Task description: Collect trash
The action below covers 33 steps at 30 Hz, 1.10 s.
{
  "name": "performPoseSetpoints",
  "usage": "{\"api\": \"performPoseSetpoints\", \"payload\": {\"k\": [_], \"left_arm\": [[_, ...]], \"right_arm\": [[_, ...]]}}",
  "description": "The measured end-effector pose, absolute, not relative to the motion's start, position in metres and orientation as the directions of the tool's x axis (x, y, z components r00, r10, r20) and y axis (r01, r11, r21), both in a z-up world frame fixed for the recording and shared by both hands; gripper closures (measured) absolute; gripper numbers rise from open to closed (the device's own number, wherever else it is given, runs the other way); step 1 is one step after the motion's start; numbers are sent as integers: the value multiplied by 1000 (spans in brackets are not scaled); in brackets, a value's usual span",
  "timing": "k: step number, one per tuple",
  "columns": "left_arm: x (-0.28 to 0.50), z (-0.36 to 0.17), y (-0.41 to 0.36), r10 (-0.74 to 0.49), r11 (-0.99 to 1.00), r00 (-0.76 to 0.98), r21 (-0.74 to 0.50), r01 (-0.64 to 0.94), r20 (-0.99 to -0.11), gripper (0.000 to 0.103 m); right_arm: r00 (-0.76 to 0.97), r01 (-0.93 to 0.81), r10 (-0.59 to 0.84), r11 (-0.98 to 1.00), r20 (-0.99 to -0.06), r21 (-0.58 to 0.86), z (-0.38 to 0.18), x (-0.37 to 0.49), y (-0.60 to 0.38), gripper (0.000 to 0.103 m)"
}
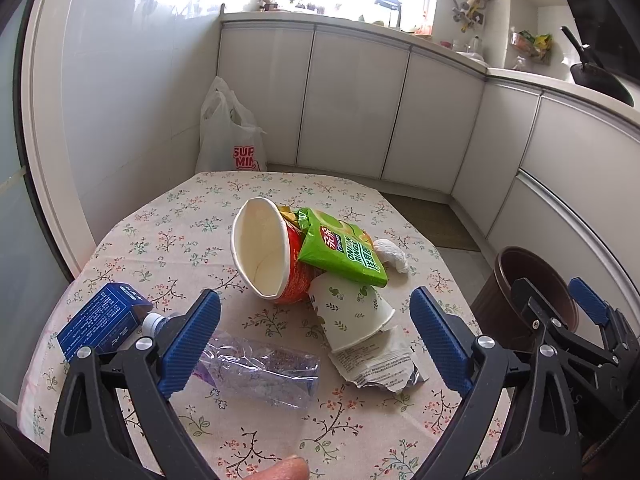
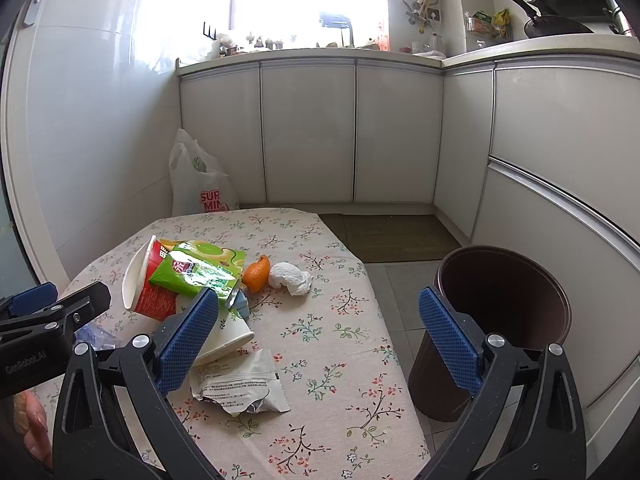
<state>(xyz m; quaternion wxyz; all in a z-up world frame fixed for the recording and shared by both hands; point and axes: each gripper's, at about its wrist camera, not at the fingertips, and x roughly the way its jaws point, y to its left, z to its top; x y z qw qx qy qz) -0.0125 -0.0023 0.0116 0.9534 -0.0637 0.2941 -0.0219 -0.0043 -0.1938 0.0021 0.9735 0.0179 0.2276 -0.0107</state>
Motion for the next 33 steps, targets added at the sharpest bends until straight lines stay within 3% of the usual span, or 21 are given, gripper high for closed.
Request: {"api": "performPoseSetpoints", "payload": {"k": [33], "left_arm": [[-9, 6, 0, -73, 989, 806, -146, -17, -588, 10]], "right_arm": [[890, 25, -8, 999, -456, 30, 0, -3, -194, 7]]}}
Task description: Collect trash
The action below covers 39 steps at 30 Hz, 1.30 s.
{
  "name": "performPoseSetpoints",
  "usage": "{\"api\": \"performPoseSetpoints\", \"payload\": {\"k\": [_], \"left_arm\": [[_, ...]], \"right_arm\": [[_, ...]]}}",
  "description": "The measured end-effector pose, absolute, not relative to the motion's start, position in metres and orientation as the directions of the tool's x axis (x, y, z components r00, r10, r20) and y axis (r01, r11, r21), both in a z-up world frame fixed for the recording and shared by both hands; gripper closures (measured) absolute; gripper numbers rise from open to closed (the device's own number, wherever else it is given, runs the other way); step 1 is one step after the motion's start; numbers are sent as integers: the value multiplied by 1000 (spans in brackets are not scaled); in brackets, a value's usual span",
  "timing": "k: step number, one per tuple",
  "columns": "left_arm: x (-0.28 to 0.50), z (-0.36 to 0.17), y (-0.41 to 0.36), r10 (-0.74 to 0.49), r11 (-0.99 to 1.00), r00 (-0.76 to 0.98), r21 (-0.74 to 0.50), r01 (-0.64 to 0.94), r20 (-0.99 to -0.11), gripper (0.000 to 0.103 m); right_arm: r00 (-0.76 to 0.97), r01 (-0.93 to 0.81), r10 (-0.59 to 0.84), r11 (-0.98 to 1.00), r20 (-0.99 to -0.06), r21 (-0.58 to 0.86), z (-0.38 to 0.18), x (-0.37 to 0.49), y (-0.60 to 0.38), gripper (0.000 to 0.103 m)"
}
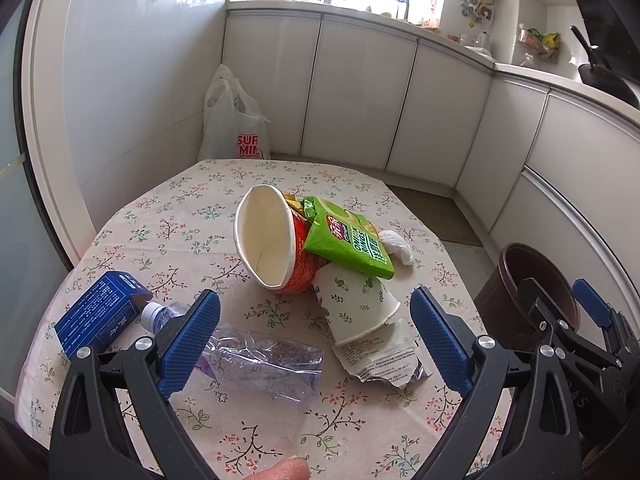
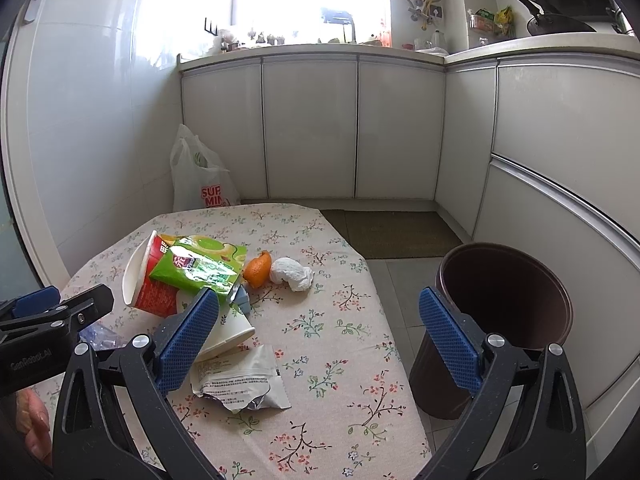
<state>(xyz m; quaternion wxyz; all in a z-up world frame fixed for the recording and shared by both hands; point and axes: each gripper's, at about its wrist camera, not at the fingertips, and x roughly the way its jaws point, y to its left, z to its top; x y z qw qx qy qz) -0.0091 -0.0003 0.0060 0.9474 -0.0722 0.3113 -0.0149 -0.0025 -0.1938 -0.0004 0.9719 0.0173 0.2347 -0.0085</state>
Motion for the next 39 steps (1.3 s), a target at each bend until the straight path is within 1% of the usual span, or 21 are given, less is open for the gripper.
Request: {"api": "performPoseSetpoints", "payload": {"k": [17, 24, 26, 30, 33, 36, 37, 39], "left_arm": [[-8, 3, 0, -66, 989, 798, -143, -25, -599, 10], [-5, 0, 5, -53, 987, 786, -151, -52, -615, 10], [0, -4, 11, -56, 982, 764, -175, -76, -642, 9], [13, -20, 29, -68, 960, 696, -237, -149, -715, 8], [24, -36, 50, -78, 930, 617, -280, -238, -783, 8], [31, -46, 67, -113, 897, 573, -332, -293, -812, 8], [33, -46, 71, -126, 889, 570, -347, -297, -812, 8], [38, -41, 76, -167, 883, 578, -381, -272, -799, 7]], "right_arm": [[892, 21, -10, 1000, -452, 20, -5, -1, -194, 7], [878, 35, -57, 998, -476, -56, -7, 5, -195, 7], [841, 54, -84, 996, -534, -72, -11, 12, -198, 7], [727, 58, -69, 998, -683, -39, -32, 30, -204, 7], [666, 65, -35, 998, -745, 11, -47, 39, -205, 7], [577, 51, 5, 998, -817, 43, -55, 44, -198, 7], [560, 40, 13, 998, -828, 42, -55, 45, -195, 7], [507, 22, 70, 995, -859, 94, -50, 51, -188, 7]]}}
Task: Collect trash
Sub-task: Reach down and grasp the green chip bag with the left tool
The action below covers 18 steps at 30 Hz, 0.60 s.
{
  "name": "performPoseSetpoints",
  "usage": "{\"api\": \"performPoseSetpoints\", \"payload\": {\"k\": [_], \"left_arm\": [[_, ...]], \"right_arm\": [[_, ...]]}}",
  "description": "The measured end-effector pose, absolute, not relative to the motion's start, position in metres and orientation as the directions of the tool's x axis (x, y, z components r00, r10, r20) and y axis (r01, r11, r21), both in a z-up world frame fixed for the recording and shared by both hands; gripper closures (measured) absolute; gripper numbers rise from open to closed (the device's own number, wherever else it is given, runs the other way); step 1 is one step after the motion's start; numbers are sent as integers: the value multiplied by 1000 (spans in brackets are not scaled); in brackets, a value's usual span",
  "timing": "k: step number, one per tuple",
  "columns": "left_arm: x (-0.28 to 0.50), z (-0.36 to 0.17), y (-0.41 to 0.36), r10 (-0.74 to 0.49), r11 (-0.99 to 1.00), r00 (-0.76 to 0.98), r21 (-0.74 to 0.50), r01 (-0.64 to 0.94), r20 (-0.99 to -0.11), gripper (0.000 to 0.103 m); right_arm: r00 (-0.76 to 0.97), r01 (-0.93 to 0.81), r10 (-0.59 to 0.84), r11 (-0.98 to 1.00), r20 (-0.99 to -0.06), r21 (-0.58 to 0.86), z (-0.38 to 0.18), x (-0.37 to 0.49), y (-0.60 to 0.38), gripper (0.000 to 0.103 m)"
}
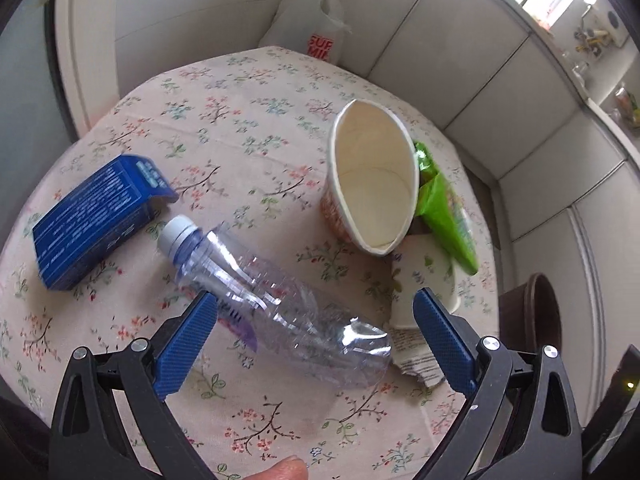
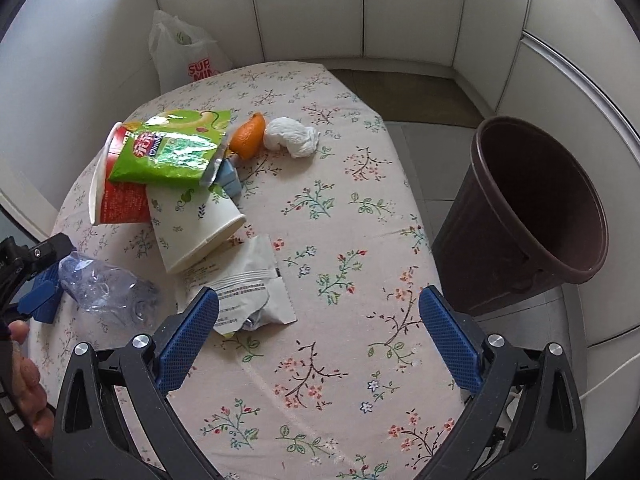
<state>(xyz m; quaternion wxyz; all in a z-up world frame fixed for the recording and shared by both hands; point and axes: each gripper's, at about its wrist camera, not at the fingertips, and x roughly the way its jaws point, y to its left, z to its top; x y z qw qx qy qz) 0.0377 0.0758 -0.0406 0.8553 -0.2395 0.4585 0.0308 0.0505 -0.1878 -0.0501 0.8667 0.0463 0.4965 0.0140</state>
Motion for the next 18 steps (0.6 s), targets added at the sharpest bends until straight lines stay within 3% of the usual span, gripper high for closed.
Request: {"api": "performPoseSetpoints", "payload": {"k": [3, 6, 10, 12, 18], "left_arm": [[44, -20, 81, -252, 860, 608, -462, -216, -753, 7], [51, 16, 93, -346, 791, 683, -591, -156, -643, 7], [83, 63, 84, -467, 765, 709, -643, 25, -528, 7], [108, 72, 64, -536, 783, 614, -613, 105, -580, 7], [151, 56, 14, -409, 907, 485, -404, 120, -773, 7]], "right_arm": [[491, -1, 134, 988, -861, 153, -32, 60, -182, 7], [508, 2, 155, 984, -847, 181, -10, 74, -186, 7], [544, 46, 185, 967, -819, 249, 14, 94, -204, 7], [571, 77, 189, 956, -799, 282, 18, 101, -218, 7], [606, 240, 183, 886, -774, 398, 6, 110, -270, 7]]}}
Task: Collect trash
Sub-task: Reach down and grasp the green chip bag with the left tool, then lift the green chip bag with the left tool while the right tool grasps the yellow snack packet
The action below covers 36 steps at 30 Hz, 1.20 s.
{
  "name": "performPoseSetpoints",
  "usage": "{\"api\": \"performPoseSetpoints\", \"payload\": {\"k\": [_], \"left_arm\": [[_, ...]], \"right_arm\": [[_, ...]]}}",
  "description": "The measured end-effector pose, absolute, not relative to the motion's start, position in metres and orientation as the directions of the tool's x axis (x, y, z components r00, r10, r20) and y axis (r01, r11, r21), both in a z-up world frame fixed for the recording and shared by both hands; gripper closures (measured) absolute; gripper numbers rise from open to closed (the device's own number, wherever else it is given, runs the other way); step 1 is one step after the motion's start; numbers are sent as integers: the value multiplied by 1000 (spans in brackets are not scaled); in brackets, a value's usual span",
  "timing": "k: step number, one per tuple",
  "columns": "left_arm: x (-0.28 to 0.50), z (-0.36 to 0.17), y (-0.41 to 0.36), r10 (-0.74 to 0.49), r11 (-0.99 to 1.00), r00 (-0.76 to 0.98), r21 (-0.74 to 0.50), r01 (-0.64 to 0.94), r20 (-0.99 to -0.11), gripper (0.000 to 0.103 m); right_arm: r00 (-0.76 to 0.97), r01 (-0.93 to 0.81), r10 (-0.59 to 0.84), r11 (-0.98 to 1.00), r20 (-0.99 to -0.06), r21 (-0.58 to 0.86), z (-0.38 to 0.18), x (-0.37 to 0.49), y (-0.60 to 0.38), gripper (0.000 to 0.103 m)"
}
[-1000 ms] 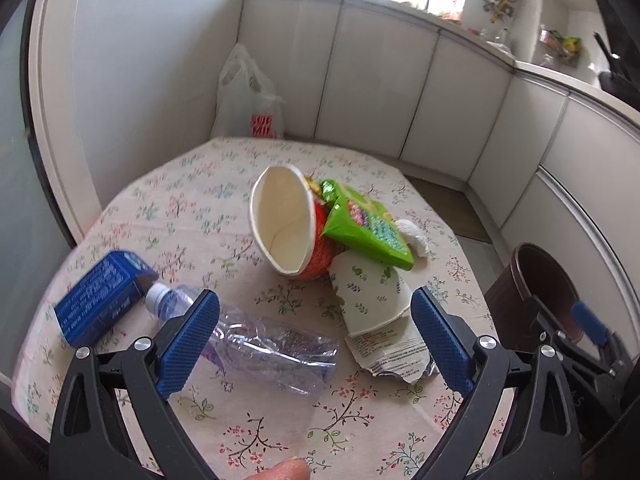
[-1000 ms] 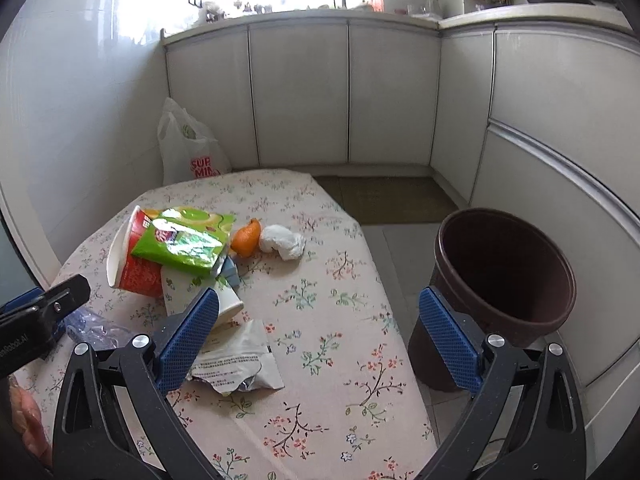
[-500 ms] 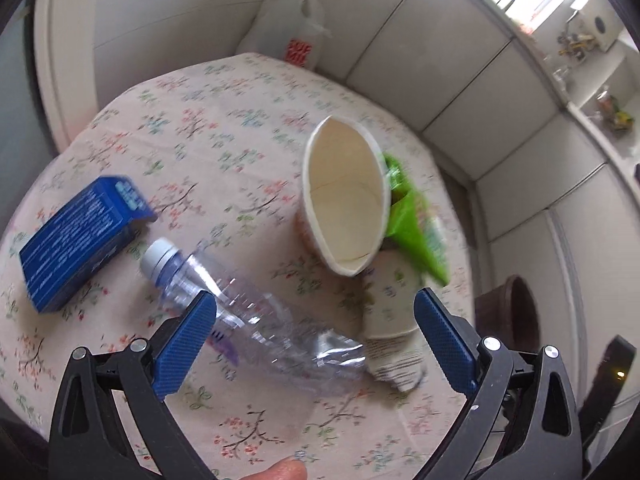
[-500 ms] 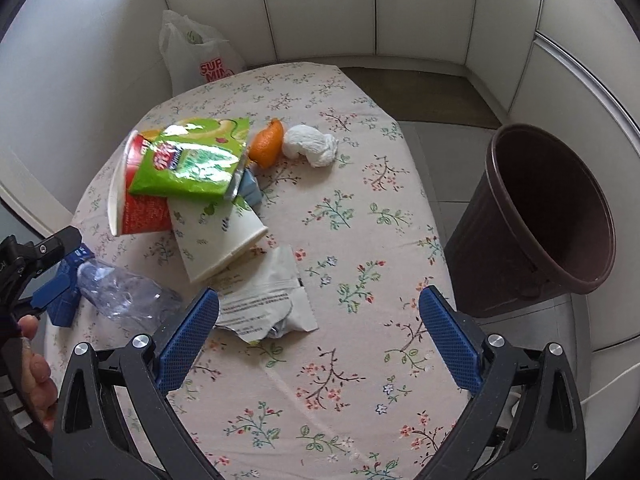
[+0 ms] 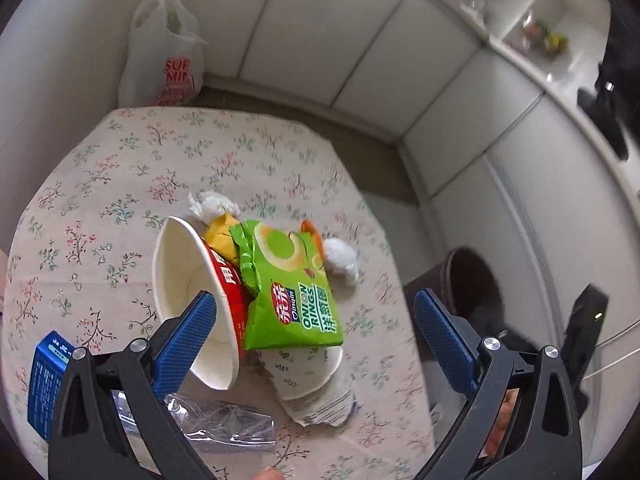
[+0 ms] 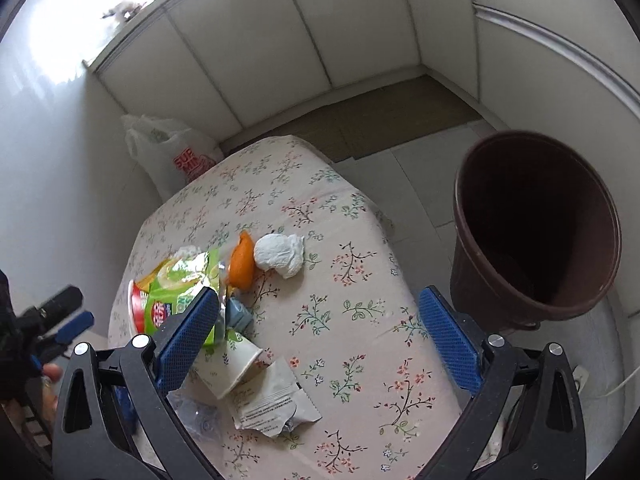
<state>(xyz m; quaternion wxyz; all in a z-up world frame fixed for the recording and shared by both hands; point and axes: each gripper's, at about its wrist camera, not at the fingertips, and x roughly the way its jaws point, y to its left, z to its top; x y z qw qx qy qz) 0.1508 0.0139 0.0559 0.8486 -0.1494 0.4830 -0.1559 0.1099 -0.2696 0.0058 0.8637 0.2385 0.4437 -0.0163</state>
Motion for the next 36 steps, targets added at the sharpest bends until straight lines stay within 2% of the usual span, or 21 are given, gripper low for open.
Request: {"api": "performPoseSetpoints", "payload": {"k": [5, 8, 13, 15, 17, 19, 21, 25, 28, 29, 30, 32, 36], "left_arm": [[178, 42, -5, -351, 934, 435, -343, 100, -829, 10], [194, 23, -13, -343, 937, 379, -341, 75, -860, 14], [214, -6, -20, -231, 970, 319, -242, 3, -919, 23], [219, -12, -22, -199, 978, 317, -207, 9, -927, 34], [223, -21, -24, -207, 977, 276, -215, 0, -939, 55], [224, -26, -26, -197, 979, 254, -204, -3, -947, 61], [223, -32, -28, -191, 980, 246, -197, 0, -950, 62], [218, -44, -24, -282, 953, 225, -300, -49, -933, 62], [214, -51, -27, -287, 951, 225, -305, -49, -931, 63], [212, -54, -26, -294, 948, 233, -314, -54, -927, 70], [209, -54, -24, -299, 944, 254, -324, -63, -920, 72], [202, -52, -20, -316, 936, 296, -347, -59, -901, 83], [184, -27, -9, -347, 921, 383, -388, -33, -856, 88]], "right_arm": [[637, 296, 252, 793, -729, 533, 3, 111, -299, 7], [653, 300, 270, 765, -707, 569, 6, 111, -305, 7], [650, 288, 299, 754, -699, 590, 7, 113, -307, 7], [651, 281, 306, 753, -695, 595, 9, 115, -307, 7], [655, 272, 313, 752, -688, 601, 11, 115, -308, 7], [657, 262, 321, 751, -682, 606, 12, 116, -306, 7], [655, 258, 329, 749, -681, 610, 12, 117, -305, 7], [637, 264, 336, 750, -693, 606, 7, 119, -302, 7], [617, 279, 341, 748, -709, 602, 1, 124, -300, 7], [610, 284, 345, 745, -713, 604, -1, 124, -299, 7], [603, 293, 348, 740, -717, 606, -3, 125, -299, 7], [597, 300, 354, 733, -720, 610, -4, 126, -298, 7], [604, 285, 330, 761, -725, 583, -1, 126, -291, 7]]}}
